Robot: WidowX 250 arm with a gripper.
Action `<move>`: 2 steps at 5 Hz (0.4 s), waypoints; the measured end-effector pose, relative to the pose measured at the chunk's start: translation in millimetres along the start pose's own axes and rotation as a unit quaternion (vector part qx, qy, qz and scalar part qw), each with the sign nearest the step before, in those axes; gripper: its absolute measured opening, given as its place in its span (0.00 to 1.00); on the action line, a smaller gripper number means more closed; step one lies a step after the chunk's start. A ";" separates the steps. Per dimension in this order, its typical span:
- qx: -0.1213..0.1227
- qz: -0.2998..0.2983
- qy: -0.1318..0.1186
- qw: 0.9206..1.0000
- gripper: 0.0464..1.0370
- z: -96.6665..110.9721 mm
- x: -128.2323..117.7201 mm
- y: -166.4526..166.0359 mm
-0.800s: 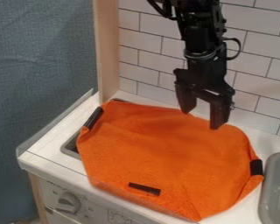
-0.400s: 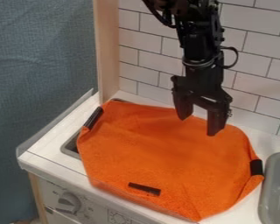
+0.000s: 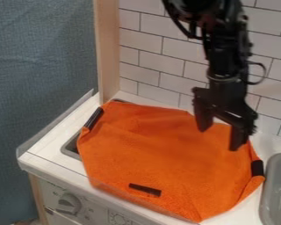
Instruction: Fold the cloth from right to left
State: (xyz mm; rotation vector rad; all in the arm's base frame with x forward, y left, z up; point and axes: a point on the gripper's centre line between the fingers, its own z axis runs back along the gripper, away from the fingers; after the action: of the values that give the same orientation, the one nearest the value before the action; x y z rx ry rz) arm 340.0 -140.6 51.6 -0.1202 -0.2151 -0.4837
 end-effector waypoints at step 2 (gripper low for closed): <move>0.012 0.006 0.045 0.999 0.96 -39.9 12.6 -33.2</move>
State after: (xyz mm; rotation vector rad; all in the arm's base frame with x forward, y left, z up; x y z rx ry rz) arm 342.2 -182.0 17.9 -0.0768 -0.1321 -0.4728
